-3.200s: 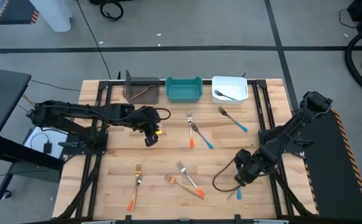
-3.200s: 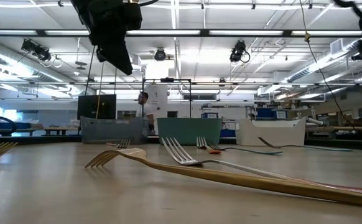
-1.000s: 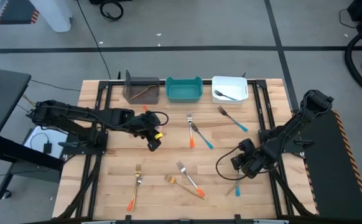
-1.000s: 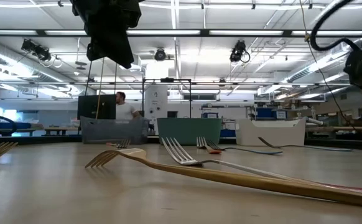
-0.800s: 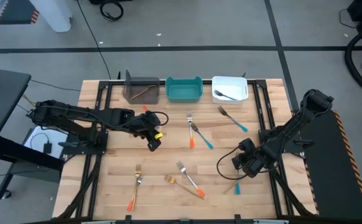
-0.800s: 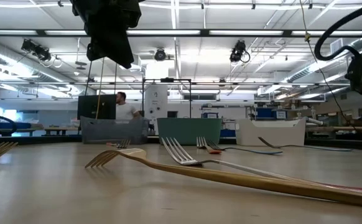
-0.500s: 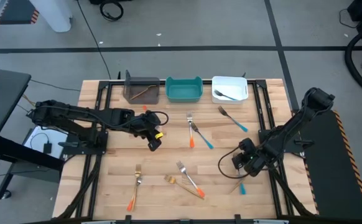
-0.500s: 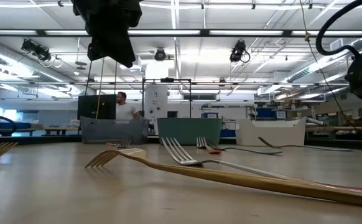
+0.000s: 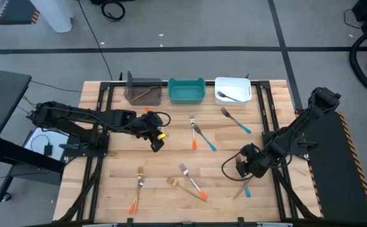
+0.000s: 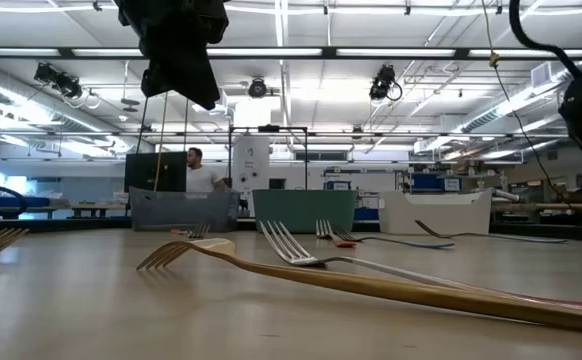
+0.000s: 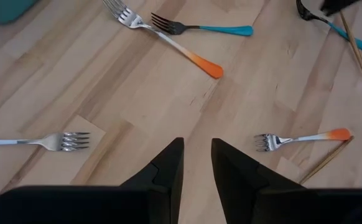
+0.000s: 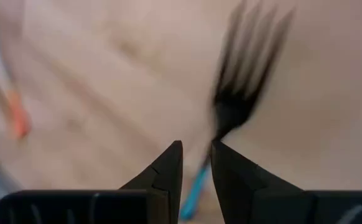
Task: Sort silverware by color (type)
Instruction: Put the blue fork into the white bin
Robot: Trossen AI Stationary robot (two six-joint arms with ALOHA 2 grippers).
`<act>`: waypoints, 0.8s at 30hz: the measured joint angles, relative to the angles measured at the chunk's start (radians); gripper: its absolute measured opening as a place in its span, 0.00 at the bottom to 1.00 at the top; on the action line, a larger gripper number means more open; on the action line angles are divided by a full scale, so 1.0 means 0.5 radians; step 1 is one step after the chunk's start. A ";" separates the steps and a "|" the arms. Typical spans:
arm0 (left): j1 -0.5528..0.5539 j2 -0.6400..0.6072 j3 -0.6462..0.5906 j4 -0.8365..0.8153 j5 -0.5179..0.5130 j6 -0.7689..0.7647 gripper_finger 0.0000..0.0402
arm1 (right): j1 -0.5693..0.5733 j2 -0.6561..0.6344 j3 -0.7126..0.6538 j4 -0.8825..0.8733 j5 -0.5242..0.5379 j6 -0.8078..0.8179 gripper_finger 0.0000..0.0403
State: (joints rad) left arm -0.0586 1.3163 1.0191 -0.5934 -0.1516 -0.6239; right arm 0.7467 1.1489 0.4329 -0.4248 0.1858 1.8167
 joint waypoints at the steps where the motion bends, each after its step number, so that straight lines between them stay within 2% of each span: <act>1: 0.000 0.000 0.000 0.000 0.000 -0.001 0.23 | 0.000 0.004 0.002 0.045 -0.061 0.011 0.22; 5: 0.000 0.000 0.000 0.000 -0.010 -0.001 0.23 | 0.000 0.060 0.002 0.029 -0.217 0.049 0.21; 19: 0.001 0.000 0.000 0.000 -0.027 0.015 0.23 | -0.010 0.244 0.019 0.124 -0.220 0.151 0.20; 24: 0.001 0.000 0.000 0.000 -0.043 0.015 0.23 | -0.043 0.365 0.041 0.082 -0.286 0.244 0.18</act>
State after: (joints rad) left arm -0.0582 1.3163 1.0191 -0.5934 -0.1734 -0.6167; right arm 0.7252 1.3313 0.4535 -0.3836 0.0426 1.9388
